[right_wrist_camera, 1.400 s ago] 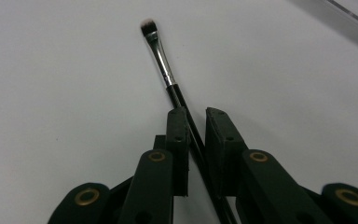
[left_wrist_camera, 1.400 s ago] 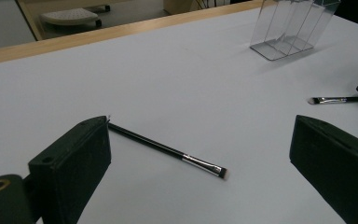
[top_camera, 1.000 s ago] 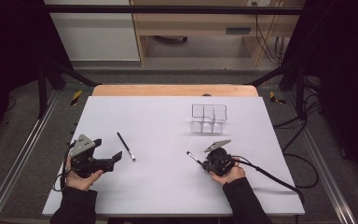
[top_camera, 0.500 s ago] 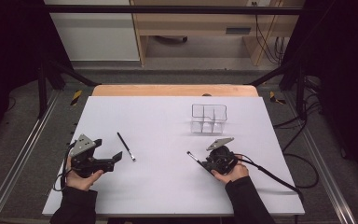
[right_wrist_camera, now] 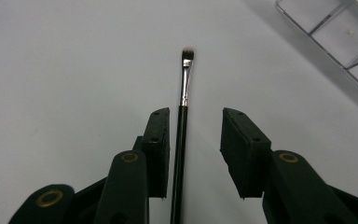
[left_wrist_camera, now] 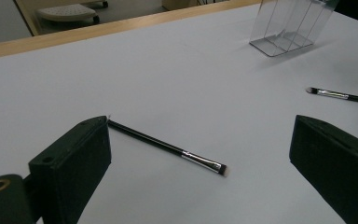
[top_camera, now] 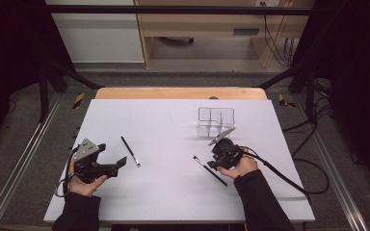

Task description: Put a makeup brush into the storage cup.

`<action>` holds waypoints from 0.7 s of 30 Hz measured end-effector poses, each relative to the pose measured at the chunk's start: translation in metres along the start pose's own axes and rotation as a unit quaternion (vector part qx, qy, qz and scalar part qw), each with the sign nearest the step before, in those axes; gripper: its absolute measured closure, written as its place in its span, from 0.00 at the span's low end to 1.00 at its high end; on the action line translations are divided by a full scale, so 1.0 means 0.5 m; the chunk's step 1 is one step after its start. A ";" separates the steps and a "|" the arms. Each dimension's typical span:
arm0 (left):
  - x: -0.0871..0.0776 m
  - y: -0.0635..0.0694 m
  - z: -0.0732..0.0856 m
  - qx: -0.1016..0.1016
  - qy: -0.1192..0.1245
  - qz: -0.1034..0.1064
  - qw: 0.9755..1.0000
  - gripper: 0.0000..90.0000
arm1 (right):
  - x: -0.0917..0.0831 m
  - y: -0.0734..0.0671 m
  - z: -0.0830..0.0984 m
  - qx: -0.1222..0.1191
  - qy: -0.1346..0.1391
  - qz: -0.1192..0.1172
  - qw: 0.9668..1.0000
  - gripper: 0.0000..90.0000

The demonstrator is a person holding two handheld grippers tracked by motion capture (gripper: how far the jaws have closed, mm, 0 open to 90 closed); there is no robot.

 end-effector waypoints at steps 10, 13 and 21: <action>0.000 -0.002 0.002 -0.001 -0.001 0.000 1.000 0.05 | 0.027 -0.002 -0.024 0.001 -0.049 0.000 0.999 0.71; 0.001 -0.001 0.002 -0.001 -0.002 0.000 1.000 0.05 | 0.034 -0.002 -0.024 0.004 -0.063 0.003 0.998 0.72; 0.002 -0.001 0.002 -0.001 -0.003 0.000 1.000 0.05 | 0.059 -0.006 -0.022 0.004 -0.084 0.003 0.996 0.73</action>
Point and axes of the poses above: each handheld gripper's, and its own axes: x roughly forward along the jaws, z roughly out of its underside, y roughly to its right, the point moved 1 cm from there along x, roughly forward along the jaws, and after that the axes turned 12 degrees about x, right-handed, at the moved point
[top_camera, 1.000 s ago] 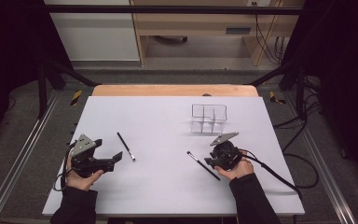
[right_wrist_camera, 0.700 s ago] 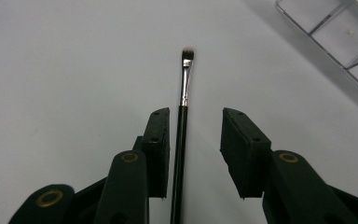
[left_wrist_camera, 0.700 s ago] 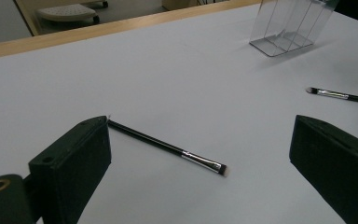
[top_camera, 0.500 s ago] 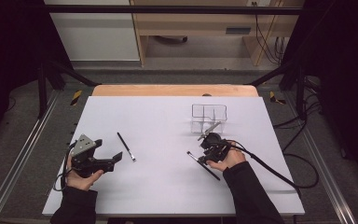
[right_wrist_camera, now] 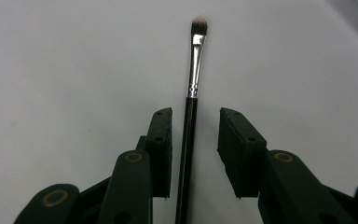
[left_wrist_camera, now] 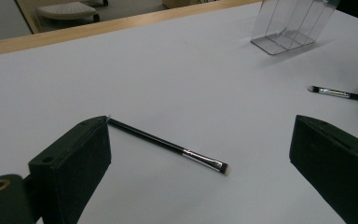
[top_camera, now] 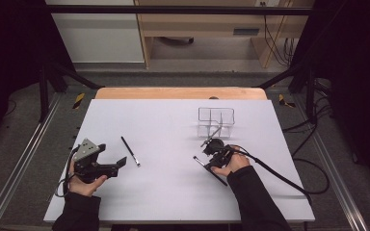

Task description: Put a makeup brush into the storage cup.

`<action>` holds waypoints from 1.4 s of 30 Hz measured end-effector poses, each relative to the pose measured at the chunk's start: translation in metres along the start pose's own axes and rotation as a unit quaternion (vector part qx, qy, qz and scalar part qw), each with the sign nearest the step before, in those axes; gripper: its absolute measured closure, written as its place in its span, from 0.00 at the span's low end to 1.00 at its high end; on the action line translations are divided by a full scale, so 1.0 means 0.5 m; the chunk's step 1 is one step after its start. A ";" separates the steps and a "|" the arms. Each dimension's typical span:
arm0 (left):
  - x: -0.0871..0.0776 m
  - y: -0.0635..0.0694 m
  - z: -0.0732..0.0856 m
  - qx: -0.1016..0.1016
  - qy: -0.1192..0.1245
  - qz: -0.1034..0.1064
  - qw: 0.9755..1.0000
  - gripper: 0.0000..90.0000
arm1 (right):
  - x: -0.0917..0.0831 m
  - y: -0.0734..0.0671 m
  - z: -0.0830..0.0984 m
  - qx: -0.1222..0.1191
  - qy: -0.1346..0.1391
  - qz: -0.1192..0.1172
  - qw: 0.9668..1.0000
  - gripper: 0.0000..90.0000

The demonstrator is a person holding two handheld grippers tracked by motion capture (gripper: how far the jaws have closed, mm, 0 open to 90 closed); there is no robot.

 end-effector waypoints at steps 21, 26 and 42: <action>0.002 0.001 0.001 0.001 -0.004 0.000 1.000 0.05 | 0.037 -0.009 0.001 -0.004 -0.030 0.018 0.999 0.84; 0.003 0.002 0.001 0.002 -0.005 0.000 1.000 0.05 | 0.038 -0.019 0.000 -0.006 -0.034 0.034 0.999 0.88; 0.003 0.001 0.001 0.001 -0.005 0.000 1.000 0.05 | 0.040 -0.025 -0.004 -0.014 -0.041 0.041 0.998 0.94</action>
Point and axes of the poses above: each handheld gripper's, and its own axes: x roughly forward along the jaws, z roughly out of its underside, y roughly to its right, the point moved 1 cm from there along x, roughly forward along the jaws, and after that the axes turned 12 degrees about x, right-handed, at the moved point
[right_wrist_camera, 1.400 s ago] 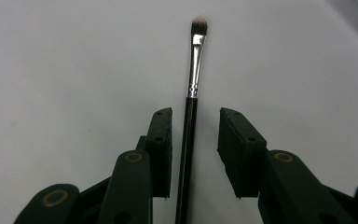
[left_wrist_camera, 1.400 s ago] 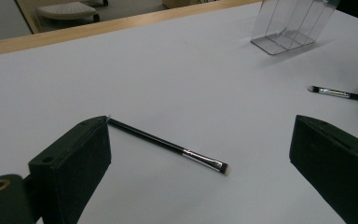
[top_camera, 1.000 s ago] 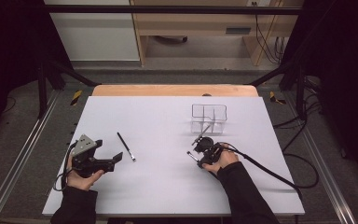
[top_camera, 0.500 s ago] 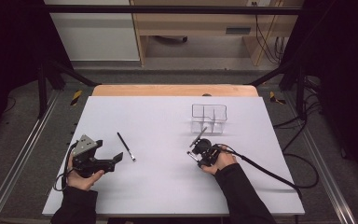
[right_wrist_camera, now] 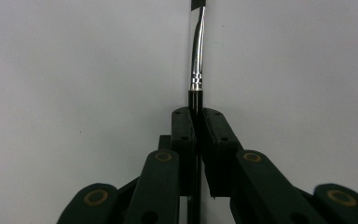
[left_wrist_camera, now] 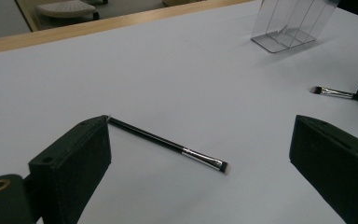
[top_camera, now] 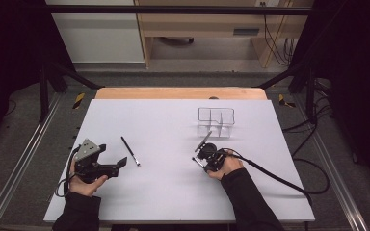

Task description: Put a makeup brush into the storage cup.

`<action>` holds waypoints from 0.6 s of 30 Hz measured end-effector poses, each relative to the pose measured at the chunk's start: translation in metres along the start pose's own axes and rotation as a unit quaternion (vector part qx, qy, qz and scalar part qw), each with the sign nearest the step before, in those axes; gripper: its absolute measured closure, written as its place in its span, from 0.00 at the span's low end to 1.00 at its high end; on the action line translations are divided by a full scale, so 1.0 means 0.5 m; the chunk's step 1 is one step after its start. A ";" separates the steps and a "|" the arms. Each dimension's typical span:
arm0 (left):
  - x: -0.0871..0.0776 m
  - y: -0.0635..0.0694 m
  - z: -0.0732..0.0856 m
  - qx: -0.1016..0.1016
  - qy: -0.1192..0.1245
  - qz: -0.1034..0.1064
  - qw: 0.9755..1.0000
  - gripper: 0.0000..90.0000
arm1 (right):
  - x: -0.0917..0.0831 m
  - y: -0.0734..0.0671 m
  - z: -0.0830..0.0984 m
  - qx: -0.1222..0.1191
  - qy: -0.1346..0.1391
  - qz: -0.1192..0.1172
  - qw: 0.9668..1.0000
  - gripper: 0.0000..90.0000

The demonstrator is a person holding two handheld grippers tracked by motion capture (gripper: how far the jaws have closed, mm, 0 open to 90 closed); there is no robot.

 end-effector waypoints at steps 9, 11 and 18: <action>0.000 0.001 0.000 0.000 0.000 -0.001 1.000 0.05 | -0.028 0.000 0.002 0.017 0.026 -0.019 0.999 0.94; 0.000 0.001 0.000 0.000 0.001 -0.001 1.000 0.05 | -0.043 0.004 0.003 0.021 0.050 -0.027 0.998 0.94; -0.001 0.001 -0.001 0.000 0.003 -0.004 1.000 0.05 | -0.076 0.010 0.006 0.036 0.114 -0.040 0.992 0.94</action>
Point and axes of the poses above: each handheld gripper's, and its own axes: x roughly forward along the jaws, z roughly out of its underside, y roughly to its right, the point moved 1 cm from there along x, roughly forward along the jaws, and after that the axes turned 12 degrees about x, right-handed, at the moved point
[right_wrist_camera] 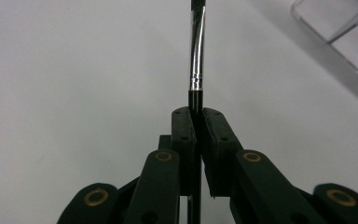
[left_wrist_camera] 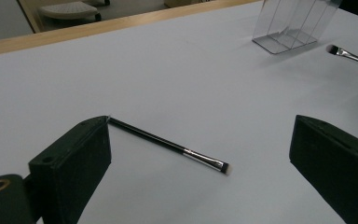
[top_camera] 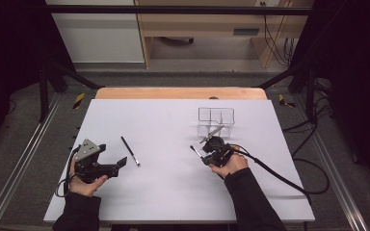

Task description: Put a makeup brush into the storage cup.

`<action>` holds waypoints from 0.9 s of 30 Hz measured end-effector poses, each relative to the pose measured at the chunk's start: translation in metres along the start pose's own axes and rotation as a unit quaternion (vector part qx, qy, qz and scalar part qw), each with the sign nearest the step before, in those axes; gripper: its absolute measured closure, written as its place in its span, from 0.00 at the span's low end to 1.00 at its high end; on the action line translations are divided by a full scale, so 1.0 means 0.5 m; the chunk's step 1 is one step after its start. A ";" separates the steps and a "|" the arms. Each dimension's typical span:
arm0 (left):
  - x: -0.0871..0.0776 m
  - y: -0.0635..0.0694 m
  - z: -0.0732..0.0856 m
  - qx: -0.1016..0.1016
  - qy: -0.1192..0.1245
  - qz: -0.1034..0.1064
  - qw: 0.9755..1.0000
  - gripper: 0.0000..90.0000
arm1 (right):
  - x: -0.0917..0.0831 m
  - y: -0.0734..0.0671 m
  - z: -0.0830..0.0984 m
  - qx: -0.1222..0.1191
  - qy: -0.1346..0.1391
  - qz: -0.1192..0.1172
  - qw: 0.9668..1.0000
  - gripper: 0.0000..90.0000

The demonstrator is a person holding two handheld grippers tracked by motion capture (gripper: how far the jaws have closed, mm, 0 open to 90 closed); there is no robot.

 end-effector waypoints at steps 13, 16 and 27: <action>0.002 0.002 0.000 0.000 -0.001 0.002 1.000 0.05 | -0.046 0.008 -0.007 0.027 0.133 -0.018 0.991 0.94; 0.002 0.002 0.000 -0.001 0.000 0.003 1.000 0.05 | -0.051 0.009 -0.008 0.032 0.152 -0.018 0.988 0.94; 0.001 0.002 0.000 -0.001 0.001 0.001 1.000 0.05 | -0.084 0.017 -0.015 0.062 0.236 -0.037 0.969 0.94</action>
Point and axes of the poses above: each handheld gripper's, and its own axes: x roughly forward along the jaws, z roughly out of its underside, y roughly to its right, the point moved 1 cm from there along x, roughly forward along the jaws, and after that the axes turned 12 degrees about x, right-handed, at the moved point
